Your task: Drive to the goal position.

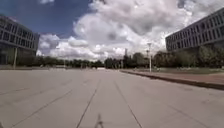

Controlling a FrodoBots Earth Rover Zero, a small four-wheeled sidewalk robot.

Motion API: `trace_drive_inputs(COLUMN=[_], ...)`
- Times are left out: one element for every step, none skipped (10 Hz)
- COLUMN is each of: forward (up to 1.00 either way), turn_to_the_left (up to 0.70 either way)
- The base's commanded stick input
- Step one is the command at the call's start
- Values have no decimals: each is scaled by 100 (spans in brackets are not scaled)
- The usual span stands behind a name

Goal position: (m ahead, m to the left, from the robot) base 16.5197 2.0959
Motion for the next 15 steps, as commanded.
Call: trace_drive_inputs(forward=[100,100,100,100,100,100,100,100,100,100,100,100,100,100,100], turn_to_the_left=[0,0,0,0,0,0,0,0,0,0,0,0,0,0,0])
